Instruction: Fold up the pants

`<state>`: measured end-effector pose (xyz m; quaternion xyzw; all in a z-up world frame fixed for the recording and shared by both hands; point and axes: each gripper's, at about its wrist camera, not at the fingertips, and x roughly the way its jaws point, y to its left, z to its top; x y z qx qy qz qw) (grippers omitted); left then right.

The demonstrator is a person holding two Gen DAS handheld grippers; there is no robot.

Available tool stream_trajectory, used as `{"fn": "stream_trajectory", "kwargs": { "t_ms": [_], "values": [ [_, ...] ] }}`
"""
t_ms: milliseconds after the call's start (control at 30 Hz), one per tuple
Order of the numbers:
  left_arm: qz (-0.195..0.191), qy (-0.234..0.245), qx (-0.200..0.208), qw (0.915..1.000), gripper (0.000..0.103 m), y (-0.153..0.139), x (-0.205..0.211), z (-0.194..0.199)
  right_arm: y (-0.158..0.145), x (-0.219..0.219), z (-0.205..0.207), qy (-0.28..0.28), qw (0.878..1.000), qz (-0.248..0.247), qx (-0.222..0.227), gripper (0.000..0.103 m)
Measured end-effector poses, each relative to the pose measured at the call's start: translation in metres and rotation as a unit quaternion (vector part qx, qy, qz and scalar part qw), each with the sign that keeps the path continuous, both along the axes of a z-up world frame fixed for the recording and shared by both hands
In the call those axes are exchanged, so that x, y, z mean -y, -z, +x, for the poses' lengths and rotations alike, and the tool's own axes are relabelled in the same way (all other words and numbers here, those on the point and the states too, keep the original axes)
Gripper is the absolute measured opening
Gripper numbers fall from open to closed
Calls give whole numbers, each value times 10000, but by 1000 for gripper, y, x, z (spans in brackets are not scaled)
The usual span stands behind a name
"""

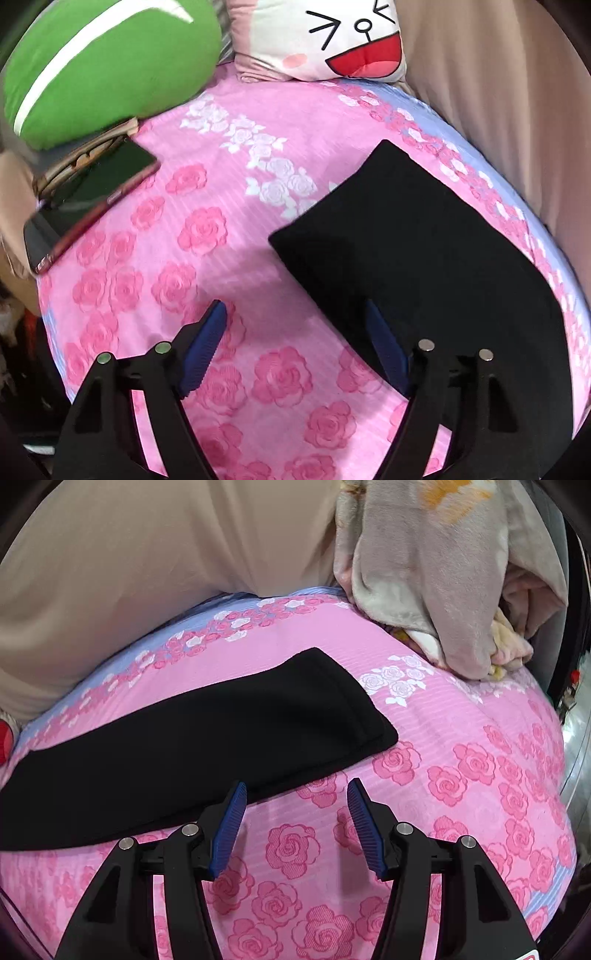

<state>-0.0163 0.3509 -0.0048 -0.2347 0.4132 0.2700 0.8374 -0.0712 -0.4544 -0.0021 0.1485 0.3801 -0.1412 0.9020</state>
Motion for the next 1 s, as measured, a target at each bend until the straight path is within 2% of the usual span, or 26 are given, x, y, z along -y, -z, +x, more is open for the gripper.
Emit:
{"fn": "stream_trajectory", "kwargs": {
  "t_ms": [100, 133, 200, 300, 500, 567, 600, 700, 733, 767, 833, 900, 933, 967, 1000],
  "values": [
    [289, 68, 206, 9993, 77, -17, 22, -13, 0, 13, -1, 127, 9998, 121, -55, 63],
    [482, 128, 297, 9983, 81, -25, 35, -17, 1, 18, -1, 156, 9996, 237, -48, 63],
    [855, 335, 459, 9947, 87, -39, 62, -21, 4, 32, 0, 247, 9983, 534, -40, 63],
    [1260, 747, 620, 9873, 89, -50, 112, -22, 6, 45, 4, 317, 9968, 740, 16, 63],
    [1062, 1667, 613, 9784, 90, -42, 188, -4, 14, 66, 17, 338, 9906, 1314, 181, 63],
    [1101, 1842, 628, 9747, 90, -40, 208, 0, 6, 69, 12, 535, 9916, 1095, 428, 63],
    [1142, 1909, 631, 9729, 90, -41, 218, 1, 1, 68, 13, 455, 9930, 964, 515, 63],
    [1263, 2186, 623, 9656, 90, -41, 244, 6, 1, 66, 29, 146, 9960, 820, 336, 61],
    [1274, 2247, 599, 9642, 90, -40, 250, 7, 4, 66, 36, 73, 9968, 757, 236, 44],
    [1287, 2334, 573, 9621, 90, -40, 258, 10, 6, 64, 45, -29, 9979, 628, 139, 10],
    [1353, 2416, 553, 9593, 90, -40, 271, 13, 1, 62, 50, -176, 9983, 535, 161, 10],
    [1443, 2439, 576, 9573, 90, -42, 281, 13, -23, 54, 45, -179, 9987, -56, 464, 10],
    [1491, 2448, 595, 9562, 90, -42, 285, 12, -28, 55, 43, -154, 9984, -191, 514, 10],
    [1530, 2489, 585, 9546, 90, -41, 290, 13, -24, 60, 45, -103, 9989, -224, 395, 10],
    [1529, 2525, 568, 9538, 90, -40, 291, 14, -10, 67, 53, -48, 9998, -165, 55, 11]
  ]
}}
